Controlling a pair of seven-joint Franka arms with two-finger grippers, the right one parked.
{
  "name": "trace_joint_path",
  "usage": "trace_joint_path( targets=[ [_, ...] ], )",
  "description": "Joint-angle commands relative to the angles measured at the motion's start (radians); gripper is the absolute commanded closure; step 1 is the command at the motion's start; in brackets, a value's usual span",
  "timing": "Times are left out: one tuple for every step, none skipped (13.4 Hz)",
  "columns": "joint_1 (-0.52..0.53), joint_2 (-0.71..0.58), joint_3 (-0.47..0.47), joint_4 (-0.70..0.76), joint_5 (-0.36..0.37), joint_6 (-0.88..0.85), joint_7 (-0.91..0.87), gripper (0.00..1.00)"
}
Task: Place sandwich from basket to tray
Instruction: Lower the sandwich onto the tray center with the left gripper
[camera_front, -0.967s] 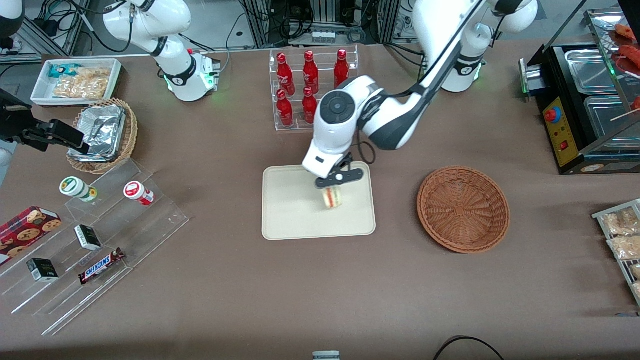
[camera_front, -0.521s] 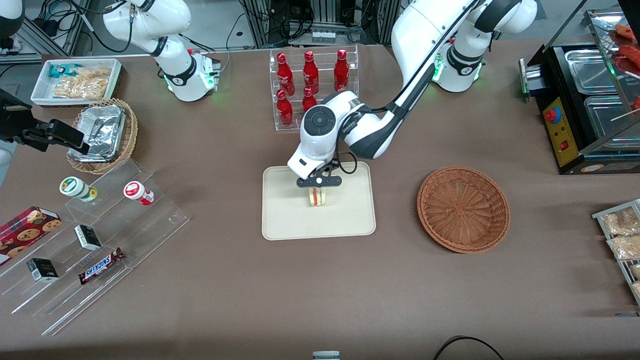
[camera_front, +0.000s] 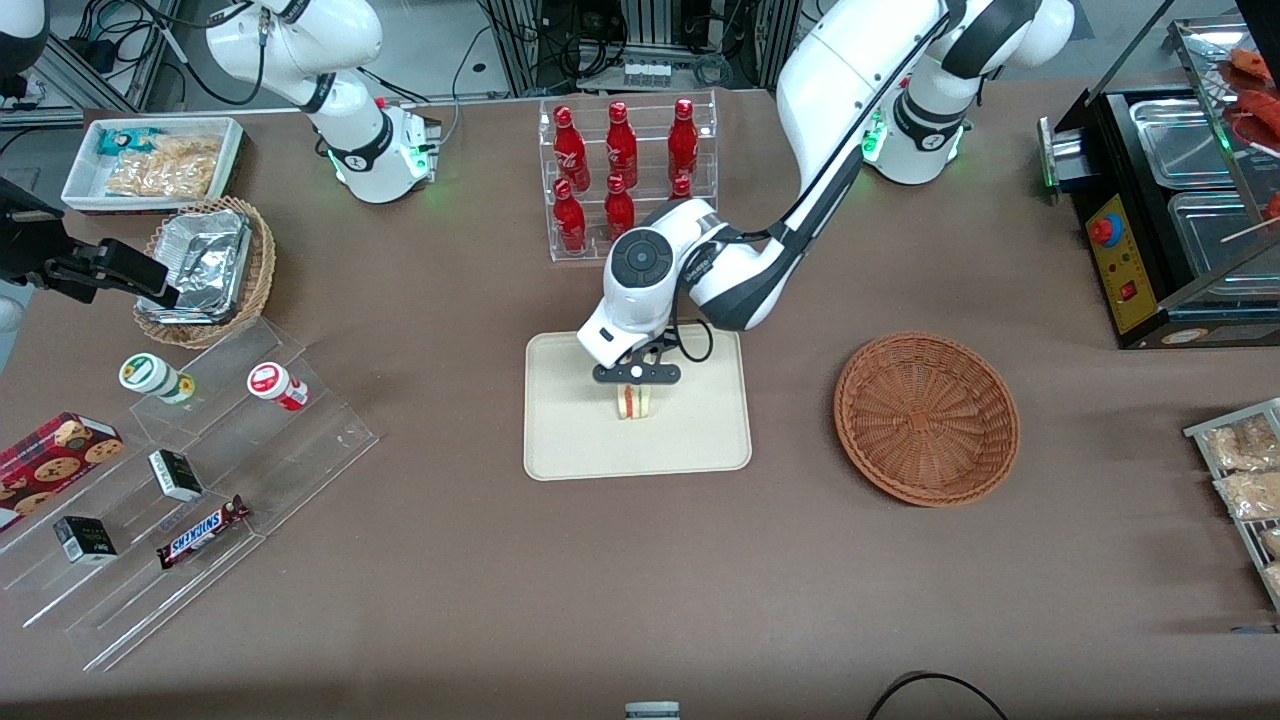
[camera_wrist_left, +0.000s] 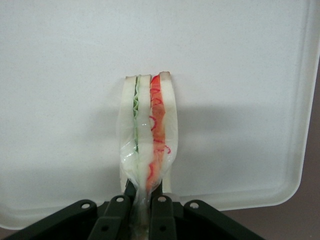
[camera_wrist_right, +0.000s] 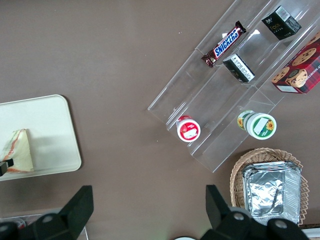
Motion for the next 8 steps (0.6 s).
trace_joint_path(
  targets=[
    [-0.006,0.011,0.012,0.034,0.012,0.005,-0.018,0.9],
    [-0.005,0.011,0.013,0.035,0.012,0.005,-0.021,0.9],
    [-0.005,0.013,0.024,0.034,0.012,0.017,-0.023,0.9],
    [-0.005,0.014,0.027,0.032,0.012,0.037,-0.021,0.9],
    [-0.005,0.019,0.027,0.031,0.012,0.052,-0.021,0.9],
    [-0.005,0.031,0.027,0.034,0.012,0.054,-0.021,0.9],
    [-0.005,0.037,0.027,0.034,0.012,0.056,-0.021,0.87],
    [-0.005,0.037,0.027,0.034,0.011,0.057,-0.023,0.67]
  ],
)
